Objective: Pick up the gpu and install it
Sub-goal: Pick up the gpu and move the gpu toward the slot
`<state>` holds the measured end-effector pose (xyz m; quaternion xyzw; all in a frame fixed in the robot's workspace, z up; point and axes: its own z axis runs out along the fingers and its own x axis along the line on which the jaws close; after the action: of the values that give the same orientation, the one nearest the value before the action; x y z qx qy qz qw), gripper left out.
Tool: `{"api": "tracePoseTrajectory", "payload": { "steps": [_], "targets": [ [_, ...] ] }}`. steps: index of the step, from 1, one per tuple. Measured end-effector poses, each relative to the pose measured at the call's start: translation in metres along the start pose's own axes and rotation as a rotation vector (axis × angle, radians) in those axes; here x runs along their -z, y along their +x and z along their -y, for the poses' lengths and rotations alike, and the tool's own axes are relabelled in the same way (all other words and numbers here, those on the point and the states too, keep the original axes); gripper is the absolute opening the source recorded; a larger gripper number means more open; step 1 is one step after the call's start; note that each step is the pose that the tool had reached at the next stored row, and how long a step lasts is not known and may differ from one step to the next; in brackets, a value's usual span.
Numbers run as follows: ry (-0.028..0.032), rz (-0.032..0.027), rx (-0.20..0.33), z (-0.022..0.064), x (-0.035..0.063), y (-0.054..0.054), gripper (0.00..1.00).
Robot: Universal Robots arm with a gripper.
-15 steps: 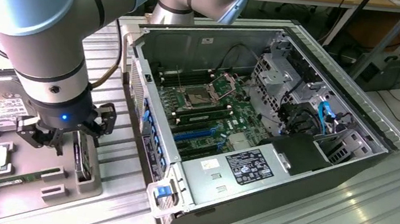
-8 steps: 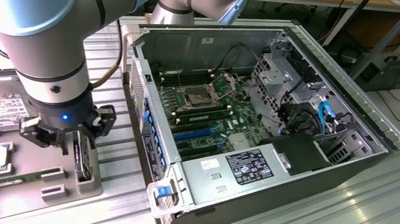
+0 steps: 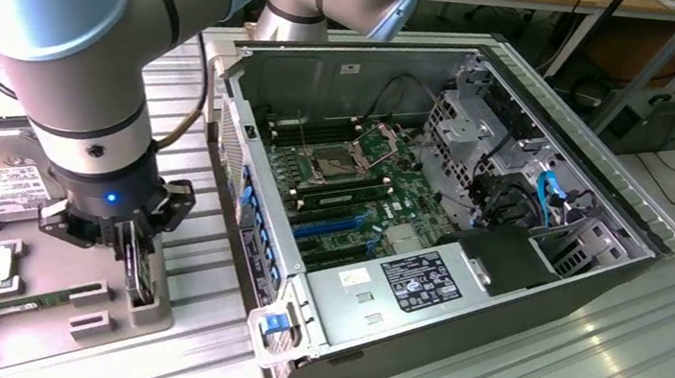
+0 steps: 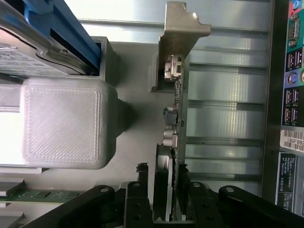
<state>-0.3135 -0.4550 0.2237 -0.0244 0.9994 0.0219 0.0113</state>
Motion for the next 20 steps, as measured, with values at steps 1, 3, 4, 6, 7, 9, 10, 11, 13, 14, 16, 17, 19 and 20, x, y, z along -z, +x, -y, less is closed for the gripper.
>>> {"api": "tracePoseTrajectory", "payload": {
  "steps": [1, 3, 4, 6, 7, 9, 10, 11, 13, 14, 16, 17, 19, 20],
  "targets": [
    [-0.0001, 0.0001, 0.000, 0.0000, -0.0001, -0.0005, 0.36],
    [0.0001, -0.0001, 0.000, 0.0001, -0.0001, -0.0013, 0.36],
    [0.0000, 0.0000, 0.000, 0.0001, -0.0002, -0.0018, 0.36],
    [0.0000, 0.0001, 0.000, 0.0001, -0.0003, -0.0027, 0.35],
    [0.0000, 0.0000, 0.000, 0.0002, -0.0003, -0.0030, 0.28],
    [0.0001, -0.0001, 0.000, 0.0002, -0.0003, -0.0034, 0.28],
    [0.0001, 0.0000, 0.000, 0.0002, -0.0003, -0.0034, 0.28],
    [0.0001, 0.0000, 0.000, 0.0002, -0.0003, -0.0035, 0.28],
    [0.0001, -0.0001, 0.000, 0.0002, -0.0003, -0.0035, 0.28],
    [0.0001, -0.0001, 0.000, 0.0002, -0.0003, -0.0035, 0.28],
    [0.0001, -0.0001, 0.000, 0.0002, -0.0003, -0.0035, 0.28],
    [0.0001, -0.0001, 0.000, 0.0002, -0.0003, -0.0035, 0.28],
    [0.0001, -0.0001, 0.000, 0.0002, -0.0003, -0.0035, 0.28],
    [0.0001, -0.0001, 0.000, 0.0002, -0.0003, -0.0035, 0.28]
  ]
}}
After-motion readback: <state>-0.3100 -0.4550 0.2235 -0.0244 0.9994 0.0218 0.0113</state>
